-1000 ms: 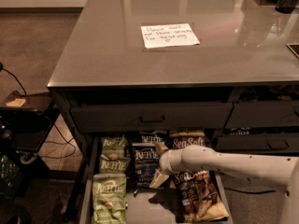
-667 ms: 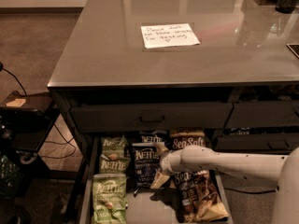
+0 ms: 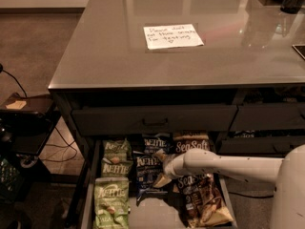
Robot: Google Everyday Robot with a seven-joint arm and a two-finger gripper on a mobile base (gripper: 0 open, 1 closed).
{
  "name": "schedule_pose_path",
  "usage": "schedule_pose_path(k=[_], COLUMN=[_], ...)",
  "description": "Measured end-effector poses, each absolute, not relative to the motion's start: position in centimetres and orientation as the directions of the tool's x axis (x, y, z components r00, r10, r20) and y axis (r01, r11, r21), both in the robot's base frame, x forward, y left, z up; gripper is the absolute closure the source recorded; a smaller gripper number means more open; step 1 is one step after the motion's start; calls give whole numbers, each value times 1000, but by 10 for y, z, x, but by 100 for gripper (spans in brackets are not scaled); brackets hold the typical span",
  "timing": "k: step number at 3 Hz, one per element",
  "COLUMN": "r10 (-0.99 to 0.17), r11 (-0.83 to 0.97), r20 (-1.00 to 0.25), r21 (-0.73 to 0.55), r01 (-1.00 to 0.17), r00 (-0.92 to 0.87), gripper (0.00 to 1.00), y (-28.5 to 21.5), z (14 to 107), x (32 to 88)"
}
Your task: Pick blue chip bag from middle drawer and place on counter
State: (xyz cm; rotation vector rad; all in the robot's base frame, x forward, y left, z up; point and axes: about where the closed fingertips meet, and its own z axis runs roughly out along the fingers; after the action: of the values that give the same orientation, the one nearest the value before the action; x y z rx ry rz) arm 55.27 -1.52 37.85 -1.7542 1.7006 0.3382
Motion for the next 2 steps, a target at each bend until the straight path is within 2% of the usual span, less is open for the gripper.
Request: schedule_pose_path(k=[2], r10=[-780], r11=[67], r20=[-613], r21=[-286], r01=[-956], r00=[129], gripper=[88], y=[-15], z=[385], x=[546])
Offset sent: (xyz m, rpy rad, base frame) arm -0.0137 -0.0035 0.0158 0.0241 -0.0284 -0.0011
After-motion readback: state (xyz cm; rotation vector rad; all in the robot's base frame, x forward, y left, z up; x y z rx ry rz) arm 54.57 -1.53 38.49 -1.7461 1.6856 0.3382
